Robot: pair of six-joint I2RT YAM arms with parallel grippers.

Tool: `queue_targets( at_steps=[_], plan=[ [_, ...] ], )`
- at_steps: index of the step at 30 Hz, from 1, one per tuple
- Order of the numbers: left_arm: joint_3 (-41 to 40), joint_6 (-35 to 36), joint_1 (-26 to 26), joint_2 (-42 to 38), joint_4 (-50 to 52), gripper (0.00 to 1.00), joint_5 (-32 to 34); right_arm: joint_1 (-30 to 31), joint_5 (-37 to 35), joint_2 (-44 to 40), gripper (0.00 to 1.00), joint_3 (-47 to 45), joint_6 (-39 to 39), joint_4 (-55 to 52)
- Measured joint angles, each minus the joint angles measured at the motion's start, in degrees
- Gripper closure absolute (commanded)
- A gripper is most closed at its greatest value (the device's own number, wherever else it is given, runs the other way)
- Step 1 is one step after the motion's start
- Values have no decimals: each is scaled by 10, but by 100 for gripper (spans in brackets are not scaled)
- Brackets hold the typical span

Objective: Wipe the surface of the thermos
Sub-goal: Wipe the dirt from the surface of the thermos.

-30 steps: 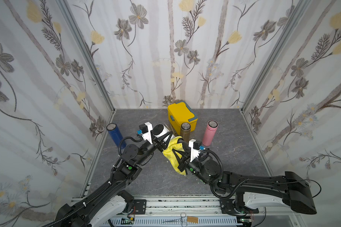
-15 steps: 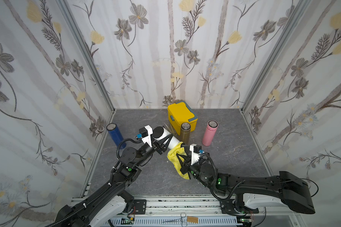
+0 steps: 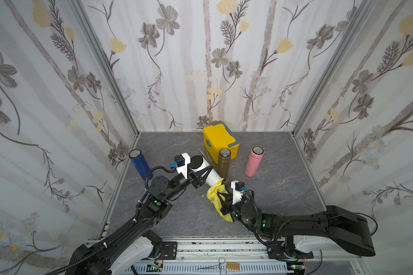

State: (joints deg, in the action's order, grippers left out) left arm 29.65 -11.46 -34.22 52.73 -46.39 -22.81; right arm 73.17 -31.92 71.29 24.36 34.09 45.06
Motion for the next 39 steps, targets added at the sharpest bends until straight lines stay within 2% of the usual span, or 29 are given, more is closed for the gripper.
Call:
queue_targets(
  at_steps=[6,9,12,16,20,26,29,34,39],
  plan=[
    [5,-5,-1,2,-34,100,-2,3,24,-37,100,95,-44,-18],
    [5,-2,-1,3,-23,100,-1,3,25,-20,100,89,-45,6],
    [5,6,-1,5,-2,100,-2,2,24,9,100,41,-19,41],
    [5,11,-5,5,-4,100,-17,0,21,28,100,-2,10,21],
    [5,11,-8,5,-37,100,-18,0,25,-14,100,40,1,-33],
    [5,22,-11,6,-52,100,-14,1,59,-42,100,102,-31,-43],
    [4,26,-14,7,-38,100,-19,0,59,-43,100,70,-30,-19],
    [1,38,-17,13,-22,100,-38,-19,37,-41,100,-42,23,-6],
    [1,44,-19,23,-44,100,-58,-23,33,-80,100,-37,33,-52]
  ],
)
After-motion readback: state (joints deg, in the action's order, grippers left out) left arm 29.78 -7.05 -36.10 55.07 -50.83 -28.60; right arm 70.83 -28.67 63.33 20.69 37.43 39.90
